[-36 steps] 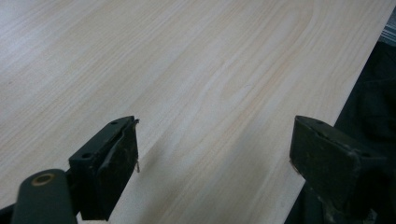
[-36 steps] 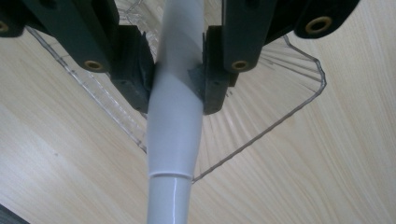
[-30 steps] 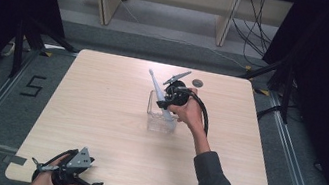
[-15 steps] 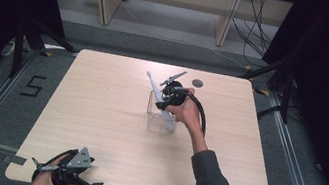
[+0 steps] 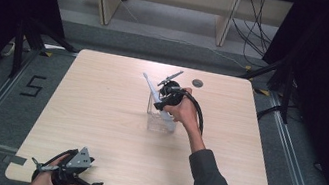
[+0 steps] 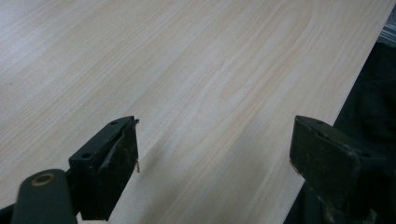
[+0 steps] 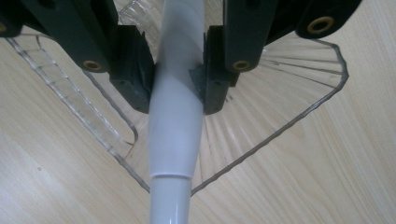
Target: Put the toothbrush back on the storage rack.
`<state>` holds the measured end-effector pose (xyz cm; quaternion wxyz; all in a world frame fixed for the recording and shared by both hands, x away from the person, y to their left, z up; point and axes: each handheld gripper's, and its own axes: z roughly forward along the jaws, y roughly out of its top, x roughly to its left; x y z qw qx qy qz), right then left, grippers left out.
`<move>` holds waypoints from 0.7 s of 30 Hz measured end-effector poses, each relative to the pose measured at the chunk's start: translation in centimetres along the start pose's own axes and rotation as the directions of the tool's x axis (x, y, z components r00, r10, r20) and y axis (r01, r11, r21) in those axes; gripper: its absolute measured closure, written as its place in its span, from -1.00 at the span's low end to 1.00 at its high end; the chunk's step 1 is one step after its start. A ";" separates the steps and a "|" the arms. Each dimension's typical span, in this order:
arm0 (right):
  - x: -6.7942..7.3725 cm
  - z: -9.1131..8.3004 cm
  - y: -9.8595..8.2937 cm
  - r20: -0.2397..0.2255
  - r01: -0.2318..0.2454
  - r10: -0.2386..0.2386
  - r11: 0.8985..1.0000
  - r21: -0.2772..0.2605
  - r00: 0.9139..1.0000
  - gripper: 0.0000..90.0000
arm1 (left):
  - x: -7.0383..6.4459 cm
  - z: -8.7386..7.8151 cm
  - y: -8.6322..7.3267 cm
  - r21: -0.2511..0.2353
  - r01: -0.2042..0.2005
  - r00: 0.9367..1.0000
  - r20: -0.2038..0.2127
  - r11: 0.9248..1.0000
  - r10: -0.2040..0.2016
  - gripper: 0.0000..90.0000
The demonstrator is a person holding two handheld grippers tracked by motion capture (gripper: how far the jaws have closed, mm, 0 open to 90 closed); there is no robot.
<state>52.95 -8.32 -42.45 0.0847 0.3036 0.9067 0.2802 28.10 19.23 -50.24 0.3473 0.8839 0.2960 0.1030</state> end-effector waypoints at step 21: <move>-0.2 -4.4 -1.0 -0.025 -0.046 0.042 0.988 -0.147 0.999 0.09 | 0.0 0.1 0.0 0.005 0.002 1.000 -0.001 1.000 -0.002 -0.67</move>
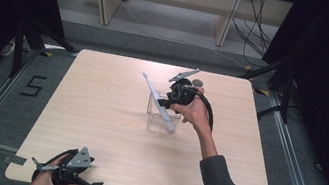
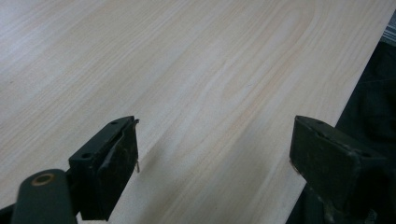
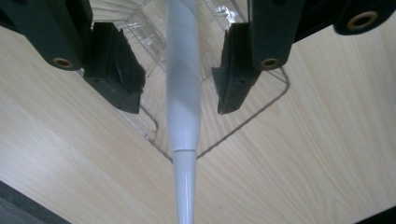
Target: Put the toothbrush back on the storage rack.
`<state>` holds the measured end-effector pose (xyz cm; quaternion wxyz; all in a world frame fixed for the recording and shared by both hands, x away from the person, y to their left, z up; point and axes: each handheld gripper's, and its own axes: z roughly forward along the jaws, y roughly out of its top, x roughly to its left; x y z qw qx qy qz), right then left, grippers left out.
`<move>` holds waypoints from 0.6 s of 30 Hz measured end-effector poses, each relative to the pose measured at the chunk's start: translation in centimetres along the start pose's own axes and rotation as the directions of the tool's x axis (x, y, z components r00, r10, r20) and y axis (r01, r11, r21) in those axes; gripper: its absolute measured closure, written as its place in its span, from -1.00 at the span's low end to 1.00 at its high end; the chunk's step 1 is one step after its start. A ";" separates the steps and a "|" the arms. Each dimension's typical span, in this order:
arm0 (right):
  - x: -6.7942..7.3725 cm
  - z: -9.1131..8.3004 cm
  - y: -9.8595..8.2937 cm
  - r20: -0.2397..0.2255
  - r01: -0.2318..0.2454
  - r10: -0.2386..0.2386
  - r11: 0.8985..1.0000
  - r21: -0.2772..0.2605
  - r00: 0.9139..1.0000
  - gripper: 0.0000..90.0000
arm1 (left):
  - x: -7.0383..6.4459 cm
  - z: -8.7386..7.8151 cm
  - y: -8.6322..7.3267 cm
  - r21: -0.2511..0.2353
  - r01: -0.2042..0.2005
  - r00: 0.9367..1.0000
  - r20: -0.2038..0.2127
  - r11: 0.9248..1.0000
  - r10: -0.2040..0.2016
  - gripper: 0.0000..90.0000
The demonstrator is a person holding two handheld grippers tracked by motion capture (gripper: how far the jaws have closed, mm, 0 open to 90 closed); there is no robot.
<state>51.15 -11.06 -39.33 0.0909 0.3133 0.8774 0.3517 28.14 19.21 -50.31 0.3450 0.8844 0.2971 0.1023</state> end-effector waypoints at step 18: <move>0.0 -1.5 -0.4 0.015 0.014 -0.013 0.999 -0.050 1.000 -0.02 | 0.0 0.0 0.0 0.002 0.001 1.000 0.000 1.000 -0.001 -0.67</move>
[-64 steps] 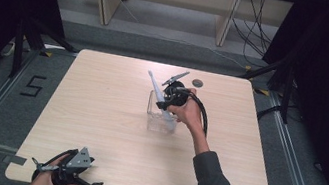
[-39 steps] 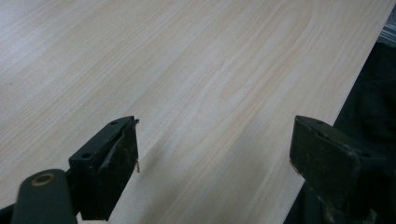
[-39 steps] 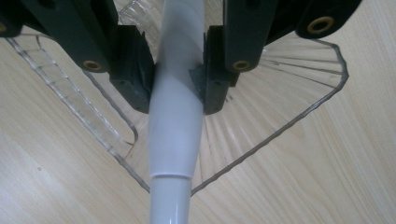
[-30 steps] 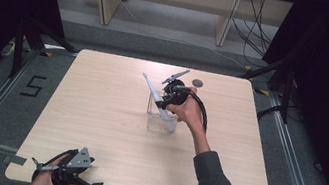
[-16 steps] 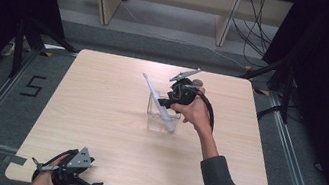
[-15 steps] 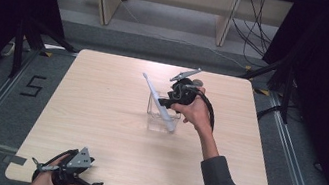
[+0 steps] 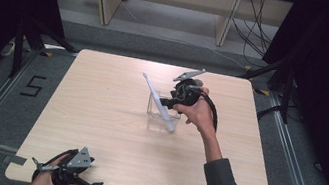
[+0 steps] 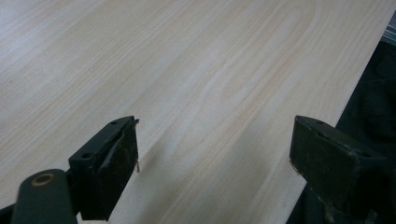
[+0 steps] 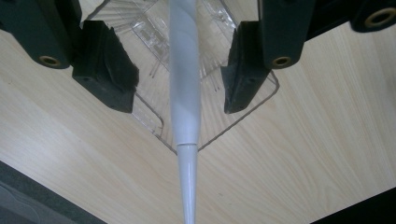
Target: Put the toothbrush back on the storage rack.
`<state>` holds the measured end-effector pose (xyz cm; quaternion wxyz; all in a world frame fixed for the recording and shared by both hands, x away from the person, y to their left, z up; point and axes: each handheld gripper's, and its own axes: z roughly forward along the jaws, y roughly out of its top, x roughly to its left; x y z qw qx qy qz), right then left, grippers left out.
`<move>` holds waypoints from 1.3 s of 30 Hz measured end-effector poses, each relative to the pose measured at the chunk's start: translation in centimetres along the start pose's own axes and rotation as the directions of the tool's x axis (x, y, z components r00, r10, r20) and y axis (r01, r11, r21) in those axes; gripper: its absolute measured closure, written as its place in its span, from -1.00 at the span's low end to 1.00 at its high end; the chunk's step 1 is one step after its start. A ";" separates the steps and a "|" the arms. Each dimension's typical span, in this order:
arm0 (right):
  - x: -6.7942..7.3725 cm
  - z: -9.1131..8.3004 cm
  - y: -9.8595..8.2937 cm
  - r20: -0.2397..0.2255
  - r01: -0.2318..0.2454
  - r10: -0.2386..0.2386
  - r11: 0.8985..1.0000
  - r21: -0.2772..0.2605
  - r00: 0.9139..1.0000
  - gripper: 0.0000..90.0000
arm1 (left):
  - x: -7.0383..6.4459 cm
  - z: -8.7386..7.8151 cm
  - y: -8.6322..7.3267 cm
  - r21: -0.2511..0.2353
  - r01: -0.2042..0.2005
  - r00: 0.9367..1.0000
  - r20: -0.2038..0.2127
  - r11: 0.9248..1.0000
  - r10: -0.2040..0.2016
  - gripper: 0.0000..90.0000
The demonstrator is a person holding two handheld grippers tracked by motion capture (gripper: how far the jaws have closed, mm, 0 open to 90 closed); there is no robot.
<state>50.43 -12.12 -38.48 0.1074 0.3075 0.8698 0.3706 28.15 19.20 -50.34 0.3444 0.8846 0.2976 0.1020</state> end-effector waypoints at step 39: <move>-0.4 -3.4 -2.8 0.001 -0.060 0.061 0.993 -0.105 0.998 -0.20 | 0.1 0.2 0.0 0.004 0.003 1.000 -0.002 1.000 -0.003 -0.67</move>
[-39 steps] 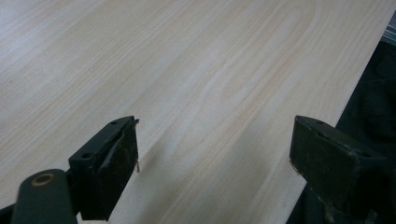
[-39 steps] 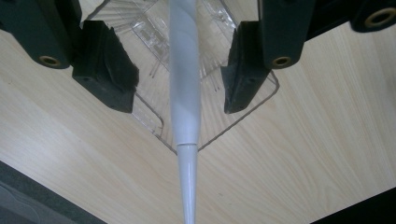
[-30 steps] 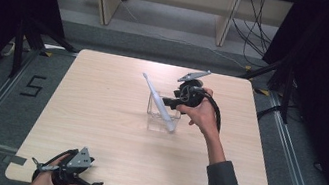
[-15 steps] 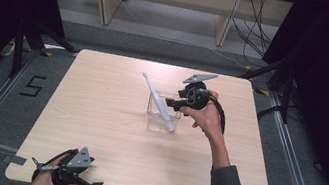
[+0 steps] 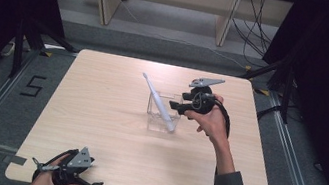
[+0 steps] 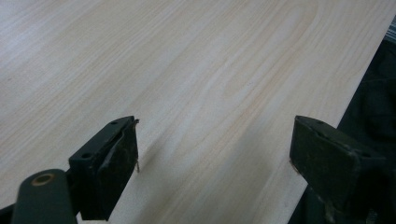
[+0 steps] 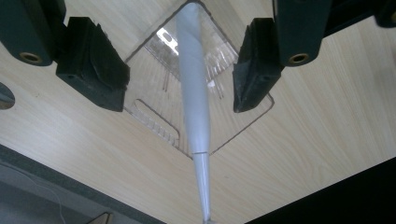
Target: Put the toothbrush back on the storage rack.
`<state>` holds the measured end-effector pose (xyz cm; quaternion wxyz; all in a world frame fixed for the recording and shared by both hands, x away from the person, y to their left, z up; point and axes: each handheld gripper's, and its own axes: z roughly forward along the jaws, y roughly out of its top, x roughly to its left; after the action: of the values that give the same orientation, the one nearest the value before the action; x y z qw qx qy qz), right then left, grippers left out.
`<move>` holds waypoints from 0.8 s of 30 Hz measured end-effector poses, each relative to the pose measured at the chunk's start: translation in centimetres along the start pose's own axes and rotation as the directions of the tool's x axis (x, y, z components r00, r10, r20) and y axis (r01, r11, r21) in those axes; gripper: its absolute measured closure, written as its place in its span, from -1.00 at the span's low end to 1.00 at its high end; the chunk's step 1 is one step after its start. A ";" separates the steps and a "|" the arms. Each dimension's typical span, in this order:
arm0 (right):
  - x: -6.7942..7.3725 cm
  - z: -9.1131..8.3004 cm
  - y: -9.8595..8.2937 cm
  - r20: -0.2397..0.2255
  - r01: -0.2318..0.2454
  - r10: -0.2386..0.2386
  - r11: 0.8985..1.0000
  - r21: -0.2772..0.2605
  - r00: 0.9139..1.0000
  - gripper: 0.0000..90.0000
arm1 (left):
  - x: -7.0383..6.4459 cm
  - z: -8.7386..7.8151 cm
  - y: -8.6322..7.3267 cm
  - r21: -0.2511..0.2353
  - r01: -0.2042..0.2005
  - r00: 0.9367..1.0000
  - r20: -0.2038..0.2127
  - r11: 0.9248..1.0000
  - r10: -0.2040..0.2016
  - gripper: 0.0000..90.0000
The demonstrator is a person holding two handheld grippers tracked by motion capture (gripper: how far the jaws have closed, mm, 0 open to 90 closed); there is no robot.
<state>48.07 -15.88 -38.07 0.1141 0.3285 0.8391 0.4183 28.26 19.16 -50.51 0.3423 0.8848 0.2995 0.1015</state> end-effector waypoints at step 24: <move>-0.6 -1.9 -0.8 0.027 -0.007 0.007 1.000 -0.021 1.000 -0.27 | -0.1 -0.1 0.0 -0.002 0.001 1.000 0.009 1.000 -0.001 -0.67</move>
<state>47.29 -17.79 -37.54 0.1274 0.3358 0.8318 0.4231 28.15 19.16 -50.41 0.3446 0.8847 0.2982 0.0980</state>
